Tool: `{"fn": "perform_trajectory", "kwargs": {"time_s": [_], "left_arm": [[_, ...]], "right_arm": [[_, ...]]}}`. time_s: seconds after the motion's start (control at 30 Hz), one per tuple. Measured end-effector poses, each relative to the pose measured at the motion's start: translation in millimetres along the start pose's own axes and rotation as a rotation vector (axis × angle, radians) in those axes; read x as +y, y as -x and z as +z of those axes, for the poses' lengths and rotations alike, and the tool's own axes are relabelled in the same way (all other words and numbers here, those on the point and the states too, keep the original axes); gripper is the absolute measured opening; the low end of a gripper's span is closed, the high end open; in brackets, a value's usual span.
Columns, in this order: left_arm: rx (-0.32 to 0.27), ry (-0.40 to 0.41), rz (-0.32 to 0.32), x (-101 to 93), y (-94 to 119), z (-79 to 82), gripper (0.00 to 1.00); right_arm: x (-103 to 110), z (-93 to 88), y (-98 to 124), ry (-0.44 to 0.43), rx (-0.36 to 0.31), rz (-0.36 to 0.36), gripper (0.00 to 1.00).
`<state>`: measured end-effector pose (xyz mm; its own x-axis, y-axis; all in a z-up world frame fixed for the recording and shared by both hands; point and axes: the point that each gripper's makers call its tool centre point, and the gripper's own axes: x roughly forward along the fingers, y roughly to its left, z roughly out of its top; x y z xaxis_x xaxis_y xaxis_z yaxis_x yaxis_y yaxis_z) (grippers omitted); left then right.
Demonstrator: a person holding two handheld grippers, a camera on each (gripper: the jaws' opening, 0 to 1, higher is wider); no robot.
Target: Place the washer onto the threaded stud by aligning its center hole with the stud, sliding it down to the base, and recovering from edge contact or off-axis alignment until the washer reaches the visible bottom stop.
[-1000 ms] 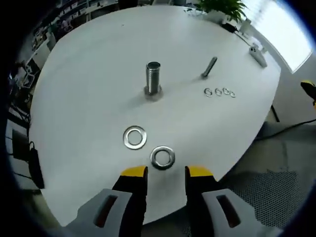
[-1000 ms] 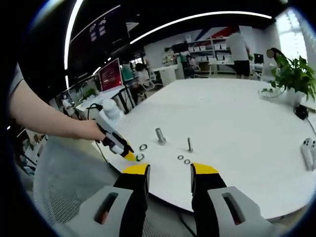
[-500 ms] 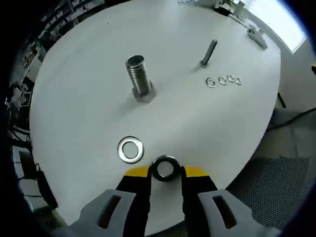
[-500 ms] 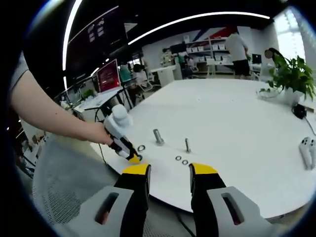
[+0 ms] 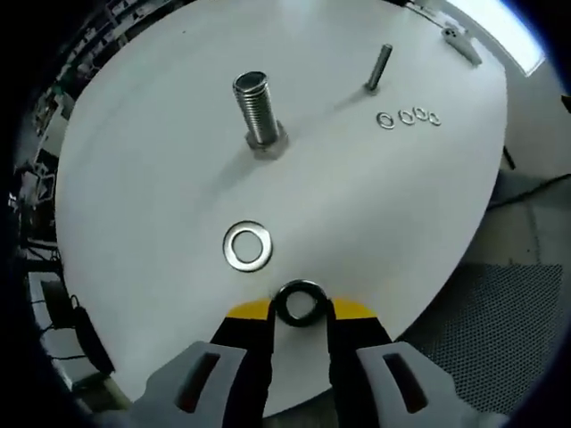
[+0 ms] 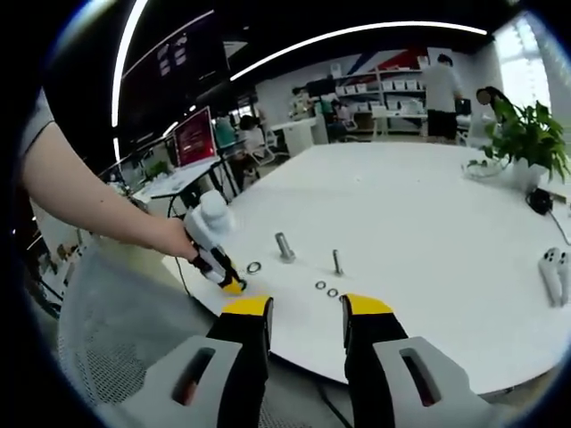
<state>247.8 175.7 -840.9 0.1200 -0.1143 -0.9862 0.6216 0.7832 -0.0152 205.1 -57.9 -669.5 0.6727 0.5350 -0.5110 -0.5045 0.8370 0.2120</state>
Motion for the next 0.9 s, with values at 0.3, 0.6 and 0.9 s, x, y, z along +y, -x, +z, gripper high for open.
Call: {"fn": "perform_trajectory", "kwargs": {"time_s": [0.3,0.6,0.9], "left_arm": [[0.059,0.004,0.007,0.4,-1.5,2.6,0.22],[0.045,0.034,0.014,-3.8,-0.7,2.6,0.26],[0.047,0.053,0.024,-3.7,-1.3,3.0,0.25]], "right_arm": [[-0.1,-0.6,0.0,0.000,0.003,0.000,0.33],[-0.7,0.6,0.2,-0.004,-0.004,-0.002,0.33],[-1.9,0.8,0.7,-0.008,-0.007,-0.007,0.33]]}}
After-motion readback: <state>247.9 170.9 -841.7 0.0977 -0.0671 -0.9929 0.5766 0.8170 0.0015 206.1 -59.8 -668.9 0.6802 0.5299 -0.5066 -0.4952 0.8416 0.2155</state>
